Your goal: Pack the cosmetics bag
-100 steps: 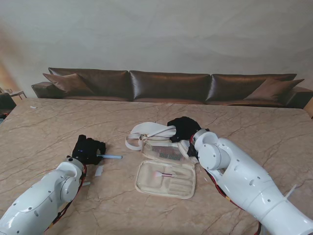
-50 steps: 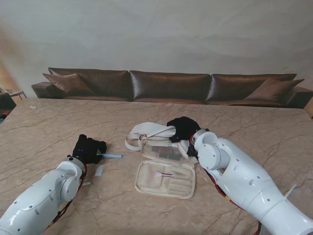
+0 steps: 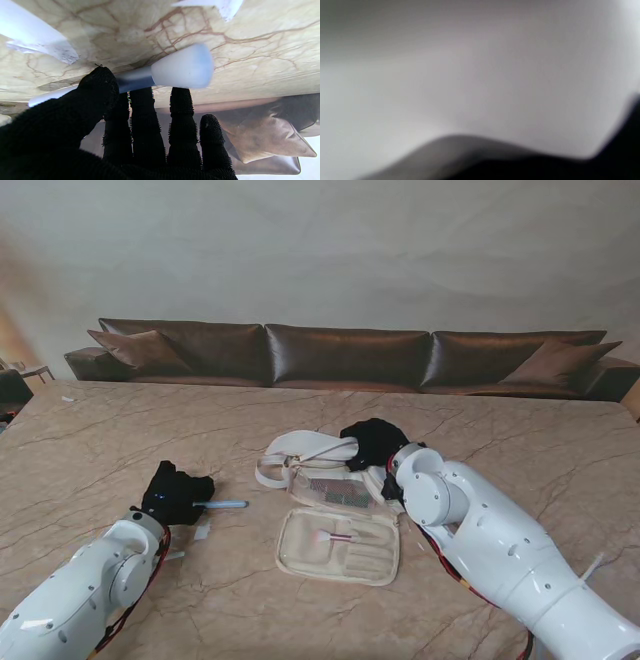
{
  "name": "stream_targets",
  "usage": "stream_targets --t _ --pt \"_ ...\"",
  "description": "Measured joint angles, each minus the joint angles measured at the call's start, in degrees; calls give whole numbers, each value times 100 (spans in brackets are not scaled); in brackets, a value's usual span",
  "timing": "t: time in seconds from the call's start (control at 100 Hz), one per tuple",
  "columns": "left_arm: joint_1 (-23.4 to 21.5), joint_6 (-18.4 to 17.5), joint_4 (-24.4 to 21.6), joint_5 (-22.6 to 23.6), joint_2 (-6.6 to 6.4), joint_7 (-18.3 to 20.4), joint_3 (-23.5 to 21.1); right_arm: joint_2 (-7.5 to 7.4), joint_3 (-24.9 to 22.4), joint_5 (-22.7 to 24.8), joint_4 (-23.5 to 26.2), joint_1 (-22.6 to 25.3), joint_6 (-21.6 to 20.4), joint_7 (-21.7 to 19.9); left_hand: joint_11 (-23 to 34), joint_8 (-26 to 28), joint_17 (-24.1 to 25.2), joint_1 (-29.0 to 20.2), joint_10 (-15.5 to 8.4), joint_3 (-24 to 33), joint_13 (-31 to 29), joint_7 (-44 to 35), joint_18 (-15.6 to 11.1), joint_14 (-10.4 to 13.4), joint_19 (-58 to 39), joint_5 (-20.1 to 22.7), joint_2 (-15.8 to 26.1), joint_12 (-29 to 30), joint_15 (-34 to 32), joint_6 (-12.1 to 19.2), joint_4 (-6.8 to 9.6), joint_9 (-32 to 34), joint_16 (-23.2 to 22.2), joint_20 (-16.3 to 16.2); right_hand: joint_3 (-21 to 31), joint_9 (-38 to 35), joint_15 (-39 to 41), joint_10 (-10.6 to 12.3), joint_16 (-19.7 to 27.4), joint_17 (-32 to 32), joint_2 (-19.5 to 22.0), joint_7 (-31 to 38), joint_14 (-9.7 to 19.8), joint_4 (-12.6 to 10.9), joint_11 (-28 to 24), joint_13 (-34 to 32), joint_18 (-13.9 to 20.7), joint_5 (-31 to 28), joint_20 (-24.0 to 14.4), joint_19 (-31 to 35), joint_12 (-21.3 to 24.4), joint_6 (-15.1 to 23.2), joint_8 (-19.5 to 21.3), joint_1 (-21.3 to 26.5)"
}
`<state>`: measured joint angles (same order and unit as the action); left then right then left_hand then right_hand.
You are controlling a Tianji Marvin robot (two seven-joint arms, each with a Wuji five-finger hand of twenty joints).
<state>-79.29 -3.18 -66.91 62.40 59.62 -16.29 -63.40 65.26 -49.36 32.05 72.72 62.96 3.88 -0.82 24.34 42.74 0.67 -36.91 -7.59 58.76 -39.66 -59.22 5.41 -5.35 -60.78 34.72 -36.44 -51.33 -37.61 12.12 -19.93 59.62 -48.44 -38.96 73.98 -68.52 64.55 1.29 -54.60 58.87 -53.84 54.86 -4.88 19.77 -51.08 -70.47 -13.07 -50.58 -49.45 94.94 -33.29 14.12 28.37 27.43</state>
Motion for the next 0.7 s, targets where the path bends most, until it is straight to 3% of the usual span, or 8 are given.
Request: stream_targets --t 0.2,0.5,0.7 --pt "-200 -46 -200 61 1 92 -224 13 21 -32 -38 -32 -9 5 -5 -1 -52 4 53 -5 -66 -12 -21 10 -25 44 -66 -15 -14 -2 -1 150 18 -1 0 0 0 0 0 0 0 0 0 0 0 -2 0 0 0 0 0 0 0 0" --pt "-468 -429 -622 523 -71 227 -558 19 38 -65 -47 -47 -12 0 -5 -2 -65 6 53 -7 -162 -45 -35 15 -26 96 -129 -94 -55 -2 -3 203 18 -1 0 0 1 -1 0 1 0 0 0 0 0 -2 0 0 0 0 0 0 0 0" --pt "-905 -581 -1290 800 -113 236 -887 21 67 -77 -49 -62 -8 -11 -5 -2 -66 6 55 -7 -159 -50 -38 15 -27 117 -186 -101 -56 -2 -3 259 18 -1 0 0 7 -1 -1 2 0 0 0 0 0 -2 0 0 0 0 0 0 0 0"
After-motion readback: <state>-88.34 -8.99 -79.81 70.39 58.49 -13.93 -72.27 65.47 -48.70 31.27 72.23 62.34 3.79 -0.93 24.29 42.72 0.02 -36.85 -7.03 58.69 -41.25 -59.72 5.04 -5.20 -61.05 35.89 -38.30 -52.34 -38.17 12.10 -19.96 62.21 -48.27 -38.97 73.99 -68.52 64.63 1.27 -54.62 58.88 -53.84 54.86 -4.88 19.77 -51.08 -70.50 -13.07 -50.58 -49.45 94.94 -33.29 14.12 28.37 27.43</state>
